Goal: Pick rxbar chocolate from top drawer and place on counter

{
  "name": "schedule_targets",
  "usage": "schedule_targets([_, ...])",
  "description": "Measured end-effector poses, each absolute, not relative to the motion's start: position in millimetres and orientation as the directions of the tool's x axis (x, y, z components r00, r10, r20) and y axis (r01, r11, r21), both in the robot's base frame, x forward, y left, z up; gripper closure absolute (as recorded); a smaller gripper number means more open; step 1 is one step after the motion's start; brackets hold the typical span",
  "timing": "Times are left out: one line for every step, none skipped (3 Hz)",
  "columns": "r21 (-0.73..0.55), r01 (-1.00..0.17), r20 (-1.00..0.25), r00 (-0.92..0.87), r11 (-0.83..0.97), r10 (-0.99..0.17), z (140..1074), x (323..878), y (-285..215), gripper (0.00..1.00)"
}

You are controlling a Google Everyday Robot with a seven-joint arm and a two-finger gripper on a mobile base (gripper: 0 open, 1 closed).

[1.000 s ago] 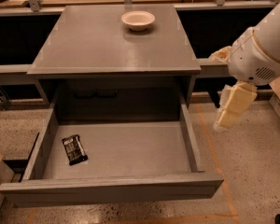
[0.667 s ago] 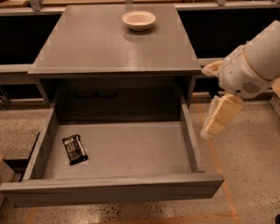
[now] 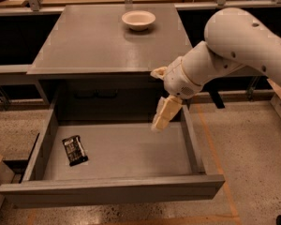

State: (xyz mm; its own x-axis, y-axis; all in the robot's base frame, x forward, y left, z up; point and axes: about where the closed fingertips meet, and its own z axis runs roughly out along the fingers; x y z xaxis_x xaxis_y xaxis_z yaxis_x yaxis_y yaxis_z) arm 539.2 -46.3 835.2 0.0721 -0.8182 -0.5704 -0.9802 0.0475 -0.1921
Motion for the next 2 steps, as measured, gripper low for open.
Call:
schedule_targets([-0.188, -0.981, -0.577, 0.078, 0.040, -0.813, 829.3, 543.2, -41.5, 0.00])
schedule_targets([-0.180, -0.983, -0.612, 0.077, 0.044, -0.787, 818.9, 542.9, -33.9, 0.00])
